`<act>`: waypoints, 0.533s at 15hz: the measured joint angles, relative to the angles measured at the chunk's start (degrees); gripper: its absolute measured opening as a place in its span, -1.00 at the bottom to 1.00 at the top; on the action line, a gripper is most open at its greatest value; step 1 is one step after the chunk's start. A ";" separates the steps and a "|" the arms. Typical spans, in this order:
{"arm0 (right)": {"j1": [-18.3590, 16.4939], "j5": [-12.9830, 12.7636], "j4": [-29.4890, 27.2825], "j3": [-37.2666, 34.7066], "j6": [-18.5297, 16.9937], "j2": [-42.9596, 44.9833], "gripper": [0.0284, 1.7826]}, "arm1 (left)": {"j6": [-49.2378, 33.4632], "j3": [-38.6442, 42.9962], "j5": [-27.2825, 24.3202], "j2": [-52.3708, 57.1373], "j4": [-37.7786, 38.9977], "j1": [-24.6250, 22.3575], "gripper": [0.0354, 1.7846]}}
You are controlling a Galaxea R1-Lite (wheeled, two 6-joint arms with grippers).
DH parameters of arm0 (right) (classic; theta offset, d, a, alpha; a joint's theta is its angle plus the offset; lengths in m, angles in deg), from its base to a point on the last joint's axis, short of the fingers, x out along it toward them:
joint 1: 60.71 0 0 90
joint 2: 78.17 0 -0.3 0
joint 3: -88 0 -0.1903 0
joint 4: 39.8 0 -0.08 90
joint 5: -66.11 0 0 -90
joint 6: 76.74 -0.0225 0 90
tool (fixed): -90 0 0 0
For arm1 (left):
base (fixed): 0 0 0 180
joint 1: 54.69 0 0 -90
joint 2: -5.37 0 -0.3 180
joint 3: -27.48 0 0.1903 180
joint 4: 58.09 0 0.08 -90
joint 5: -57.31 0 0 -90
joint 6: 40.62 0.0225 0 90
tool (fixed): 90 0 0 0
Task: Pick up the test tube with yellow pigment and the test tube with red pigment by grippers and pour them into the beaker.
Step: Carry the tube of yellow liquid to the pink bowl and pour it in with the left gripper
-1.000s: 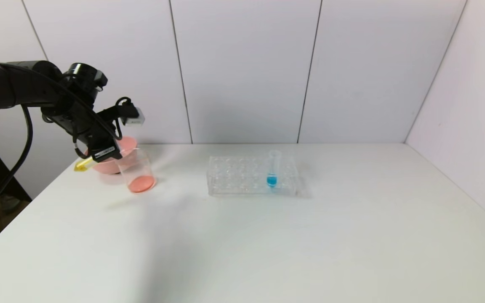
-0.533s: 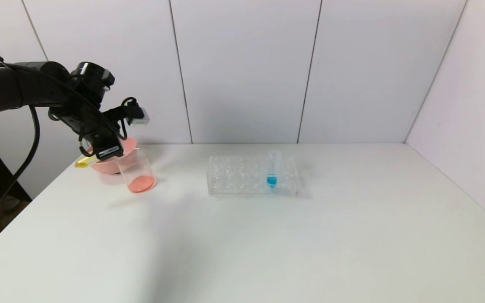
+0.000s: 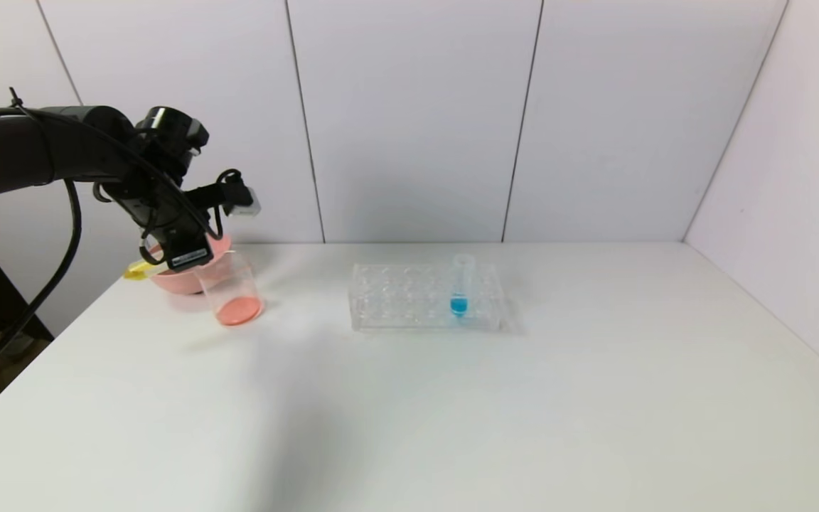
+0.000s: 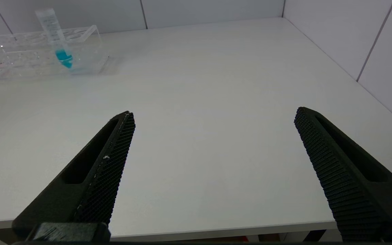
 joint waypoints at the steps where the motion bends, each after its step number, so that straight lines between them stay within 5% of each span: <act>1: 0.00 0.00 -0.02 0.00 0.00 0.00 0.92 | 0.02 0.00 0.48 -0.09 0.00 0.05 -0.50; 8: 0.00 0.00 0.00 0.00 0.02 0.00 0.92 | 0.09 -0.05 4.30 -0.49 0.51 0.79 -0.50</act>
